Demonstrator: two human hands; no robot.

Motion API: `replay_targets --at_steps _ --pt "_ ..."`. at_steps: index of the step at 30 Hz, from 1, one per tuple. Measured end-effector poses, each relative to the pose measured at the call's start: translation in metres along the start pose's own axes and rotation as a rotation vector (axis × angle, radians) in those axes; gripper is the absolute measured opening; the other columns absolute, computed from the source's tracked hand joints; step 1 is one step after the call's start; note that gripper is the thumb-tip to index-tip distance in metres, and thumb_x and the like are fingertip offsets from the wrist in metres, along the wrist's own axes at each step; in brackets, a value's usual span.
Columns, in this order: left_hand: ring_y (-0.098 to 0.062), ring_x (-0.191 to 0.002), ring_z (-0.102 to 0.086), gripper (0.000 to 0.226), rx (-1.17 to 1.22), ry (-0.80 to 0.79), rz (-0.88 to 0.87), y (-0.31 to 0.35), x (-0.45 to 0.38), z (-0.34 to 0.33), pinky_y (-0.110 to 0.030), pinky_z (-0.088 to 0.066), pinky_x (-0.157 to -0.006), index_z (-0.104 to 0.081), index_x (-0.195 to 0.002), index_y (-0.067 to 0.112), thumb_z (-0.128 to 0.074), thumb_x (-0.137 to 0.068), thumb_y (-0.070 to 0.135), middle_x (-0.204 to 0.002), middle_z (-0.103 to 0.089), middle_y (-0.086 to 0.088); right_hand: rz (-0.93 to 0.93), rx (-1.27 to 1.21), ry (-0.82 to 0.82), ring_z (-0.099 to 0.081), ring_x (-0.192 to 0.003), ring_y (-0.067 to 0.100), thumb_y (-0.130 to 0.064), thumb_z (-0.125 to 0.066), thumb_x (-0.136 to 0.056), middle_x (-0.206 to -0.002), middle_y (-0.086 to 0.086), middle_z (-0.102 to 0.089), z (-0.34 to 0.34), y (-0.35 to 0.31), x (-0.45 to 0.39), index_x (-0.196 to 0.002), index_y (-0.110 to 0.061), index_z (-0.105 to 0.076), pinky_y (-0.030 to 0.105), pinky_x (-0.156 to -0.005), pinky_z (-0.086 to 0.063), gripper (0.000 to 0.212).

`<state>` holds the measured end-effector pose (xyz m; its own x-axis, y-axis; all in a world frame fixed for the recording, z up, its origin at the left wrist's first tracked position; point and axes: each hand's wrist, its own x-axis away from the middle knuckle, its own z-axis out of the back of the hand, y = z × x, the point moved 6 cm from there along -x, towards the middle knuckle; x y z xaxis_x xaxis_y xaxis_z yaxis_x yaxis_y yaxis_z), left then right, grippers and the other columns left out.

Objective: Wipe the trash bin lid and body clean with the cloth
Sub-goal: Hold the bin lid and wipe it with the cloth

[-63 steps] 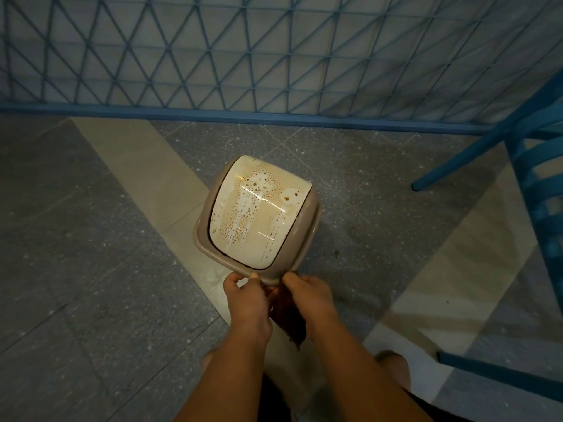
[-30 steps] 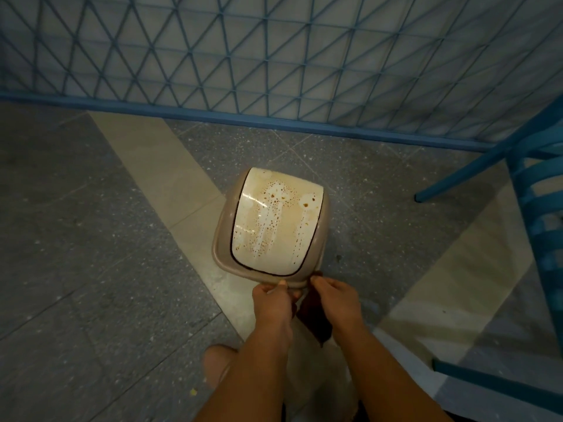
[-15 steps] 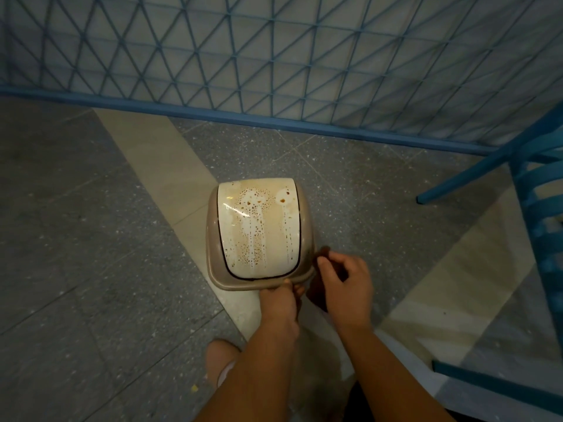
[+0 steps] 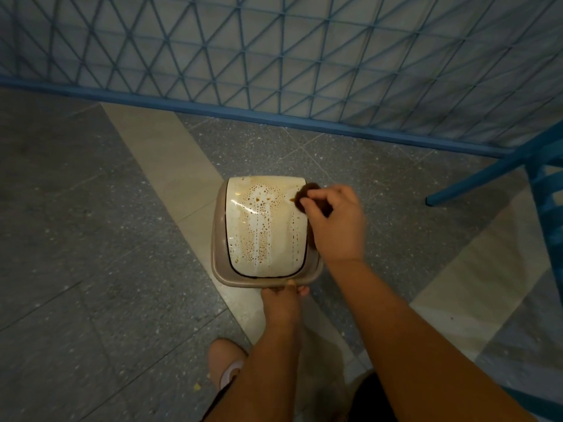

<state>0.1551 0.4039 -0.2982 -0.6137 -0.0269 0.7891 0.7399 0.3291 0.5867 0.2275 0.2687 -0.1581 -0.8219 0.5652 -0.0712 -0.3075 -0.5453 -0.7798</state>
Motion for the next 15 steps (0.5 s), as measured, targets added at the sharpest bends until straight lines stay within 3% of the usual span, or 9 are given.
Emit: replay_targets --at_steps 4,8,12,15 --pt "-0.027 -0.104 -0.065 0.038 0.016 -0.021 -0.016 -0.002 -0.001 0.001 -0.027 -0.058 -0.076 -0.053 -0.131 0.006 -0.05 -0.094 -0.003 -0.123 -0.063 -0.016 0.041 0.064 0.036 -0.046 -0.095 0.002 -0.025 -0.067 -0.085 -0.107 -0.005 -0.055 -0.001 0.017 0.026 -0.101 -0.019 -0.07 0.002 -0.078 -0.033 0.018" --pt "-0.031 -0.104 -0.065 0.036 -0.028 -0.041 -0.025 -0.001 0.0 0.0 -0.039 -0.057 -0.086 -0.055 -0.126 0.006 -0.048 -0.092 -0.004 -0.116 -0.066 -0.019 0.108 0.109 -0.013 -0.048 -0.09 0.002 -0.017 -0.073 -0.079 -0.101 -0.001 -0.057 -0.004 0.044 0.07 -0.09 -0.015 -0.071 -0.003 -0.081 -0.034 0.011" --pt "-0.033 -0.102 -0.065 0.033 -0.04 -0.036 -0.022 0.001 0.001 0.001 -0.039 -0.055 -0.086 -0.057 -0.121 0.003 -0.046 -0.093 -0.007 -0.112 -0.066 -0.022 0.12 0.177 -0.113 -0.048 -0.085 -0.001 -0.016 -0.075 -0.077 -0.096 0.0 -0.058 -0.01 0.05 0.089 -0.087 -0.016 -0.072 -0.004 -0.074 -0.035 0.01" --pt "-0.033 -0.101 -0.066 0.035 -0.038 -0.049 -0.025 0.004 0.002 0.0 -0.036 -0.059 -0.081 -0.055 -0.126 0.002 -0.046 -0.094 -0.007 -0.119 -0.064 -0.022 0.136 0.183 -0.076 -0.051 -0.083 0.005 -0.017 -0.074 -0.079 -0.096 0.001 -0.058 -0.005 0.034 0.069 -0.091 -0.016 -0.072 0.001 -0.07 -0.034 0.012"
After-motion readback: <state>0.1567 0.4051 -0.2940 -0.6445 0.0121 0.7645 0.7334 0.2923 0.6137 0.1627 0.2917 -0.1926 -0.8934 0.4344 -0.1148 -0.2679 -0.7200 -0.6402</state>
